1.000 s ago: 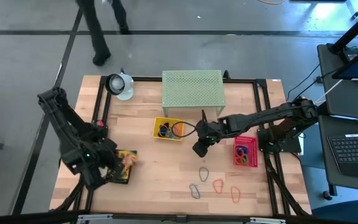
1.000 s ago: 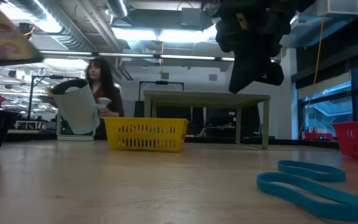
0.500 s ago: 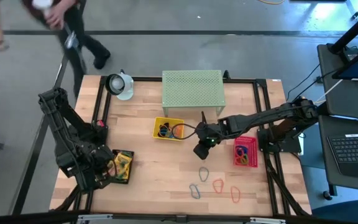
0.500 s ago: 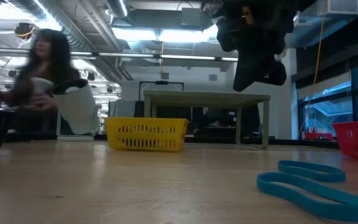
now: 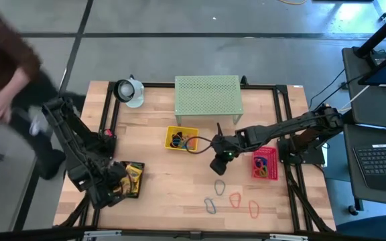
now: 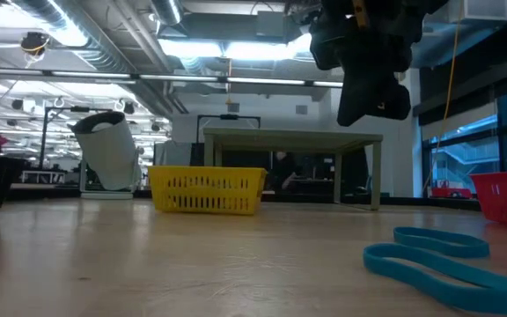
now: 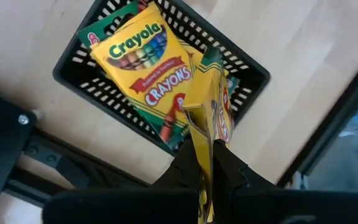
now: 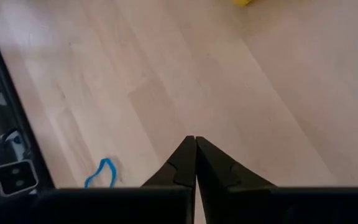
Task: Pick & Place Office Desk Supplies
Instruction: Put the crayon box into the black bin
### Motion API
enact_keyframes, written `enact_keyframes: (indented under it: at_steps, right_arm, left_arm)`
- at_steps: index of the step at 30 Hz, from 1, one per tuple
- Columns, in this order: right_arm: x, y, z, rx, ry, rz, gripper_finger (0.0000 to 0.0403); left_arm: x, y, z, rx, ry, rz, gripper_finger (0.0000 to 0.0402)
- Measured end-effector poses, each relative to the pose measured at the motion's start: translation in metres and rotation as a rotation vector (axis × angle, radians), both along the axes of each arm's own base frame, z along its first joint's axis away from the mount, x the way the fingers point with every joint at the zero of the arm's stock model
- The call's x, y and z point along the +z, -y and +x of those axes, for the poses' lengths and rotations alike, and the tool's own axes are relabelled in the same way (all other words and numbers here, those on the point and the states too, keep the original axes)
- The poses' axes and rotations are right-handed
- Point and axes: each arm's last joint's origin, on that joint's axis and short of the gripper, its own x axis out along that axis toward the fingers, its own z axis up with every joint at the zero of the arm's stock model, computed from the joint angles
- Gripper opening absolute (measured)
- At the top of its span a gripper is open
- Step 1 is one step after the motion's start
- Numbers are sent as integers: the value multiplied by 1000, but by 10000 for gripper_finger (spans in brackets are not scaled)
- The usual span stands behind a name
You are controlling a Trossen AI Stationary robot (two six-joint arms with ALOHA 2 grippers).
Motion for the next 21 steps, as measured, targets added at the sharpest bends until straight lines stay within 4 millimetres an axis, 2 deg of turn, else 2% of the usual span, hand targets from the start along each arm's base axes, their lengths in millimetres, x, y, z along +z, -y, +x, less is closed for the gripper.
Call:
enact_keyframes:
  at_steps: [11, 15, 21]
  right_arm:
    - [0, -9, -2, 20, -5, 20, 9]
    - [0, -12, -3, 28, -5, 17, 9]
    - [0, -14, -3, 31, -5, 16, 9]
  left_arm:
    - [-30, -5, 8, -33, -35, -27, 3]
    - [-35, -6, 14, -51, -14, -54, 5]
    - [-36, -12, 19, -16, -34, -31, 40]
